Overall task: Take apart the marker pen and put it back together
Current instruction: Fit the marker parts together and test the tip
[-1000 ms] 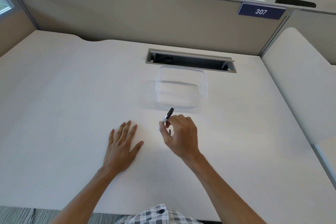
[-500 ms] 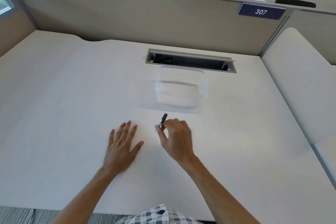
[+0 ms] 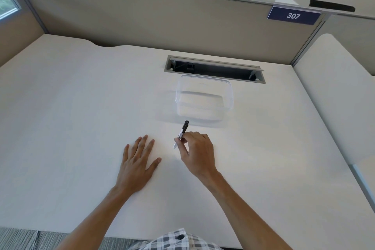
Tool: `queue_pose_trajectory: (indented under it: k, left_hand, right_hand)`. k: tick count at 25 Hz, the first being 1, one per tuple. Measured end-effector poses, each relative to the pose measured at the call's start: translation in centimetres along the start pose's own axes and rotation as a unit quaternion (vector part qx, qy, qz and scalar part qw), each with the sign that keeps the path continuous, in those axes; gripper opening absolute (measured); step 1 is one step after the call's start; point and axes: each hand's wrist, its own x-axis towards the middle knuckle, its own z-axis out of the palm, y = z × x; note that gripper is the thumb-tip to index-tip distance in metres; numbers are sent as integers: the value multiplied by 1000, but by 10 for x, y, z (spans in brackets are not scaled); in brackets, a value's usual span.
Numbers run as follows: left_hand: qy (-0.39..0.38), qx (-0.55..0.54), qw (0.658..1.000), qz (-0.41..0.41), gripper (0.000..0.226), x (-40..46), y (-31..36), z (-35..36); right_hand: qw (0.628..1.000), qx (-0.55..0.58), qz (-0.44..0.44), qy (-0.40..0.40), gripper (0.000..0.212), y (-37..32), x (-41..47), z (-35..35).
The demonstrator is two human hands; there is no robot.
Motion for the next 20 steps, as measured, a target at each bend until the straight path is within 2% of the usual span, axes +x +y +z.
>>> queue_pose_trajectory:
  k: [2, 4, 8, 13, 20]
  left_hand:
    - [0, 2, 1000, 1, 73, 0, 1, 0]
    - [2, -1, 1000, 1, 73, 1, 1, 0]
    - [2, 1, 1000, 1, 74, 0, 0, 0]
    - [0, 7, 1000, 0, 74, 1, 0, 1]
    - [1, 4, 1000, -1, 73, 0, -1, 2]
  right_hand:
    - [999, 9, -4, 45, 18, -1, 5, -4]
    - [999, 9, -4, 53, 19, 1, 5, -2]
    - [999, -12, -5, -46, 15, 6, -16, 16]
    - [997, -16, 13, -78, 21, 7, -12, 17]
    - [998, 28, 46, -23, 19, 3, 0, -3]
